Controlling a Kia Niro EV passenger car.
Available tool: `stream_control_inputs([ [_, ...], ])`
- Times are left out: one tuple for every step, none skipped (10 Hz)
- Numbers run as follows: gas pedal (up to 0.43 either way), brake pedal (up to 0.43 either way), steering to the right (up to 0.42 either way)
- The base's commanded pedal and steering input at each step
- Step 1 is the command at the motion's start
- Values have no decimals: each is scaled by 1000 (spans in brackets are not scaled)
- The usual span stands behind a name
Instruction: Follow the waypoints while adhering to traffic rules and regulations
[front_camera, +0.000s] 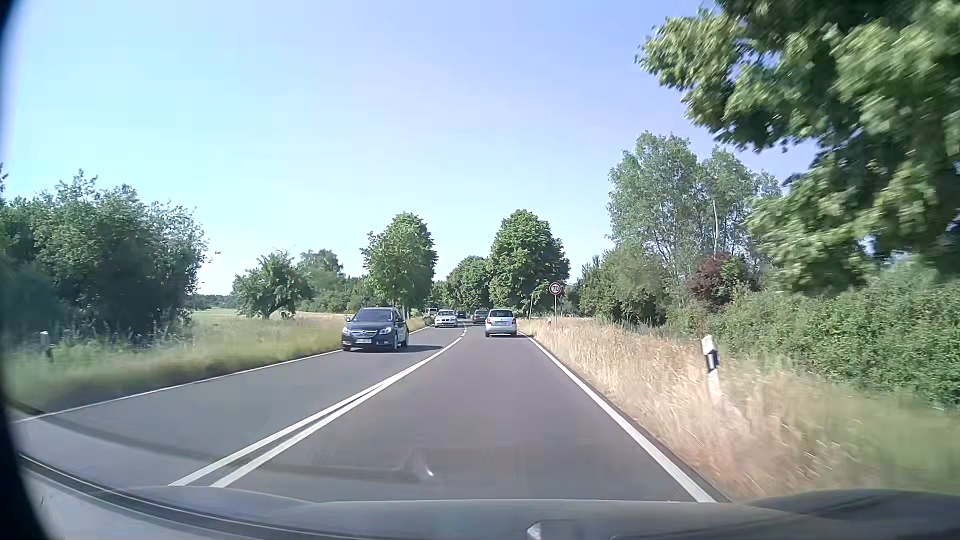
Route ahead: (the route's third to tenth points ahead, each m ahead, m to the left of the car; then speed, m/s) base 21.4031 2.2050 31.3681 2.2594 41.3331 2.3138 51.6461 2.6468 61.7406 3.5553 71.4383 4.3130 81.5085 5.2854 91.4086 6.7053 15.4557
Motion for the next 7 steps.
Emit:
stream_control_inputs([
  [118,18,-9],
  [118,12,-9],
  [118,18,-8],
  [118,18,-7],
  [118,18,-7],
  [118,18,-7],
  [118,18,-6],
])
